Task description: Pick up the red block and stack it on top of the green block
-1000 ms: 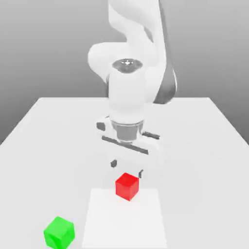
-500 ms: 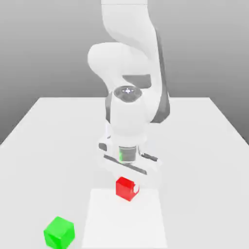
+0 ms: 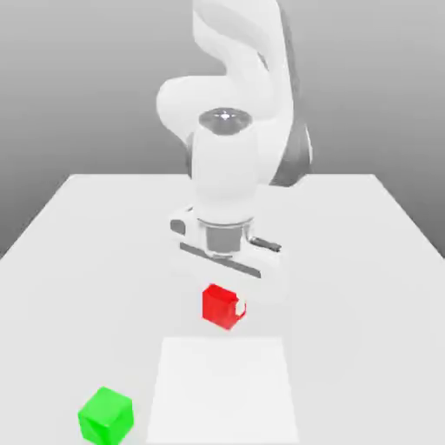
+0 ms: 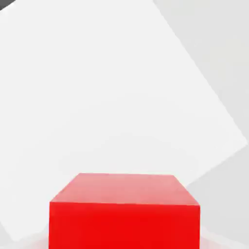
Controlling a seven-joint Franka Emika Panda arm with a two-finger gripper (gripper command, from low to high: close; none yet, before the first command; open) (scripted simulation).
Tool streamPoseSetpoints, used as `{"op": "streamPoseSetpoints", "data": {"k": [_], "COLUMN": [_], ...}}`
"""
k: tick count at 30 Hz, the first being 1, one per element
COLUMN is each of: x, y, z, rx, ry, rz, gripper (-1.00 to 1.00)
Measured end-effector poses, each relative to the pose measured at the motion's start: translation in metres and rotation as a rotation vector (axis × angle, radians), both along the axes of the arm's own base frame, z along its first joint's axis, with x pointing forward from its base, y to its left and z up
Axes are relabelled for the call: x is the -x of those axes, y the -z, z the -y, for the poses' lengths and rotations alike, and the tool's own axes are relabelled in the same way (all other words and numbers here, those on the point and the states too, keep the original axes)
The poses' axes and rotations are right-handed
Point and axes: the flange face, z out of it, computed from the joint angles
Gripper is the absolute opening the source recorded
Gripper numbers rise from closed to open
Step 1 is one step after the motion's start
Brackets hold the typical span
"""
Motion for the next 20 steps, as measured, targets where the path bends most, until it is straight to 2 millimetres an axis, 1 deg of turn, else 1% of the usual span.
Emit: {"op": "streamPoseSetpoints", "data": {"k": [2, 5, 11, 12, 13, 16, 17, 20], "x": [-0.021, -0.051, -0.103, -0.109, -0.112, -0.115, -0.114, -0.114], "y": [-0.006, -0.013, -0.026, -0.023, -0.015, 0.023, 0.032, 0.032], "z": [0.026, 0.059, 0.12, 0.127, 0.13, 0.134, 0.134, 0.134], "rx": [0.008, 0.011, -0.011, -0.016, -0.018, -0.02, -0.02, -0.02], "ry": [0.009, -0.001, -0.049, -0.056, -0.061, -0.064, -0.064, -0.064], "rz": [-0.002, -0.005, -0.004, -0.002, -0.001, -0.001, -0.001, -0.001], "gripper": [-1.0, -1.0, -1.0, -1.0, -1.0, -1.0, 1.0, 1.0]}}
